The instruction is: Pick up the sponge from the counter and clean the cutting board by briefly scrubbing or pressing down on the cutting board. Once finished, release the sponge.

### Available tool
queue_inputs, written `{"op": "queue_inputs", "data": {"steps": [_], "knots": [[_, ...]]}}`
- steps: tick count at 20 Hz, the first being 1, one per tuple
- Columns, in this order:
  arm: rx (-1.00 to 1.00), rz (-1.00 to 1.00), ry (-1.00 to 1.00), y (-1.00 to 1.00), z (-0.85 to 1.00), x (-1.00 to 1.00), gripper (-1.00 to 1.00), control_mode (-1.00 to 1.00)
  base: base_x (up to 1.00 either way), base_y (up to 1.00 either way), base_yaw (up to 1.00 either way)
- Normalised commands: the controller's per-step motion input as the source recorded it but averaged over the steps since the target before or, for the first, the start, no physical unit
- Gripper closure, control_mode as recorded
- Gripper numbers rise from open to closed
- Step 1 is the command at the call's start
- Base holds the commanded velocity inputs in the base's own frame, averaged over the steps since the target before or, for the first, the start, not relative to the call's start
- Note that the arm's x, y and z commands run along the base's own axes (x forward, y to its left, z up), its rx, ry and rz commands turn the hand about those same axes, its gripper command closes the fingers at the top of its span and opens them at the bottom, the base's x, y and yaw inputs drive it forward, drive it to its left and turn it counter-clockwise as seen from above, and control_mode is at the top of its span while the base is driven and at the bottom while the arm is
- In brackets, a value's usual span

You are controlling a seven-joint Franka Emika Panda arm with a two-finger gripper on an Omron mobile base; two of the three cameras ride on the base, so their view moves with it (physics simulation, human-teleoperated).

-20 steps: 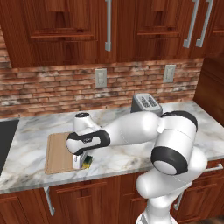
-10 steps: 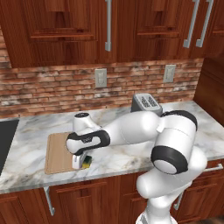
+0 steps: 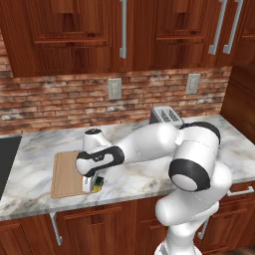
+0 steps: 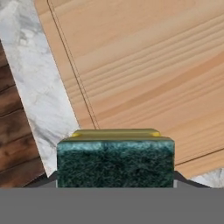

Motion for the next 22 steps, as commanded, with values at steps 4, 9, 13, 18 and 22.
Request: {"op": "queue_inputs", "data": {"steps": [4, 9, 13, 18, 22], "knots": [[0.00, 0.05, 0.00, 0.04, -0.19, 0.33, 1.00, -1.00, 0.00, 0.00, 0.00], [0.00, 0.07, 0.00, 0.13, -0.27, 0.31, 1.00, -1.00, 0.00, 0.00, 0.00], [-0.01, 0.09, 0.00, 0.17, -0.31, 0.15, 1.00, -1.00, 0.00, 0.00, 0.00], [0.00, 0.09, 0.00, 0.15, -0.29, 0.10, 1.00, -1.00, 0.00, 0.00, 0.00], [0.00, 0.08, -0.03, 0.03, -0.18, 0.19, 1.00, -1.00, 0.00, 0.00, 0.00]]}}
